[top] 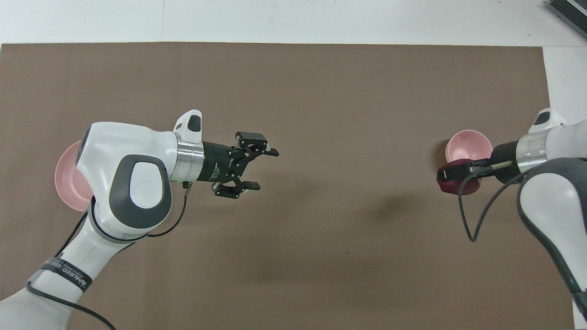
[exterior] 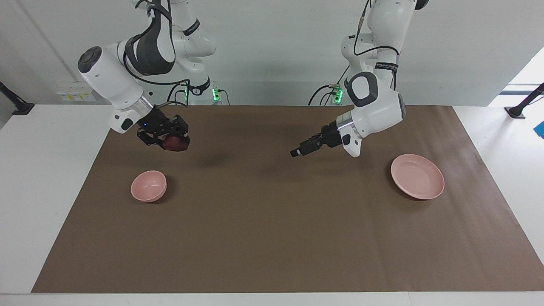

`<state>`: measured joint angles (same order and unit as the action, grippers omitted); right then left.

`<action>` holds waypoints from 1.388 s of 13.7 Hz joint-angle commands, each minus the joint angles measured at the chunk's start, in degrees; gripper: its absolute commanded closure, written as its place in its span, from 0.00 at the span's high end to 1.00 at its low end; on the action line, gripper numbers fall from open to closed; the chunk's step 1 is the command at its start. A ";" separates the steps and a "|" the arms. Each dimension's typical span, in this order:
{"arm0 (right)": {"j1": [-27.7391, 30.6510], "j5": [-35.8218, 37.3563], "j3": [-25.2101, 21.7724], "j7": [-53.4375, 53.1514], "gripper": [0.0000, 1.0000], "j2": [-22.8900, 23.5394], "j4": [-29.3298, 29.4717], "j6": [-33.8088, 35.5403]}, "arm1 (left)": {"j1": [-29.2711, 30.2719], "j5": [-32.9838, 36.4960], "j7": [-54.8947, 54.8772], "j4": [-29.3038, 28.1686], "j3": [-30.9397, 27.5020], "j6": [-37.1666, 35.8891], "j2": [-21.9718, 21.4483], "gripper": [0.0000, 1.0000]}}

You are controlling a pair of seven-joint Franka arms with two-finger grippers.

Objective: Move apple from plate to bowl
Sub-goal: 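Carry the apple with the right gripper while the left gripper withdraws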

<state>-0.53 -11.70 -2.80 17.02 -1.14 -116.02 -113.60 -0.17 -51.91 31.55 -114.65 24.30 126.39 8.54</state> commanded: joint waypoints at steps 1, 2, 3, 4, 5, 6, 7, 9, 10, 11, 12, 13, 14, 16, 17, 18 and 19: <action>-0.34 11.47 0.52 1.61 0.00 4.20 2.11 -5.20 | 0.61 9.42 0.26 0.04 -0.04 -0.53 -2.47 1.00; -0.78 16.57 0.52 1.61 0.00 6.13 3.86 -6.18 | 1.39 12.59 0.09 0.65 -0.04 -0.70 -3.00 1.00; -0.79 21.15 0.69 1.78 0.00 8.41 6.40 -6.19 | 2.79 16.19 -0.09 1.70 0.04 -1.75 -3.79 1.00; -0.70 24.67 0.78 2.74 0.00 10.78 8.51 -6.37 | 3.24 20.31 -0.26 3.36 0.04 -4.19 -4.05 1.00; -0.79 26.97 0.78 4.23 0.00 12.98 9.84 -8.54 | 3.94 24.18 -0.35 5.47 -0.31 -7.00 -3.97 1.00; -0.96 29.34 0.78 5.29 0.00 14.22 10.11 -12.48 | 4.38 27.44 -0.70 7.67 -1.70 -9.99 -3.88 1.00; -1.49 32.24 0.78 5.47 0.00 14.85 10.12 -14.35 | 4.21 30.17 -1.92 9.51 -3.11 -12.28 -3.88 1.00; -1.58 36.21 0.78 5.39 0.00 15.81 10.12 -16.38 | 3.77 35.79 -7.96 11.98 -6.09 -15.19 -3.71 1.00; -1.49 36.22 0.78 5.30 0.00 16.60 10.03 -17.78 | 3.77 38.17 -12.00 12.08 -7.50 -15.55 -3.88 1.00; -1.49 36.31 0.78 4.95 0.00 17.22 10.03 -18.40 | 3.68 39.94 -15.52 12.17 -9.17 -15.73 -4.06 1.00; -1.58 36.31 0.78 4.77 0.00 17.66 9.85 -18.76 | 3.42 41.78 -17.30 12.78 -10.66 -16.51 -3.97 1.00; -1.58 36.49 0.70 4.86 0.00 18.10 9.50 -19.11 | 3.42 45.54 -17.92 14.18 -11.03 -18.00 -3.88 1.00; -0.97 37.10 0.78 5.21 0.00 18.02 8.98 -19.20 | 3.51 49.93 -20.19 15.50 -11.03 -18.71 -3.79 1.00; -0.70 38.07 0.69 5.30 0.00 18.01 8.10 -19.29 | 4.21 51.99 -25.90 16.38 -12.77 -19.51 -4.06 1.00; -0.61 38.07 0.69 5.21 0.00 18.19 7.83 -19.81 | 3.95 52.00 -28.63 17.00 -15.05 -20.56 -4.06 1.00; -0.61 38.16 0.69 4.95 0.00 18.37 7.22 -20.43 | 3.77 52.00 -31.61 18.14 -16.73 -22.22 -4.23 1.00; -0.44 38.16 0.69 4.86 0.00 18.54 6.69 -21.30 | 3.77 51.91 -33.38 18.67 -18.05 -24.32 -4.84 1.00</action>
<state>-1.85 25.09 -2.35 20.77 17.39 -107.87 -132.05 3.64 -0.98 2.21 -97.84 8.52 106.04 4.48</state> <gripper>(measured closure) 0.145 0.000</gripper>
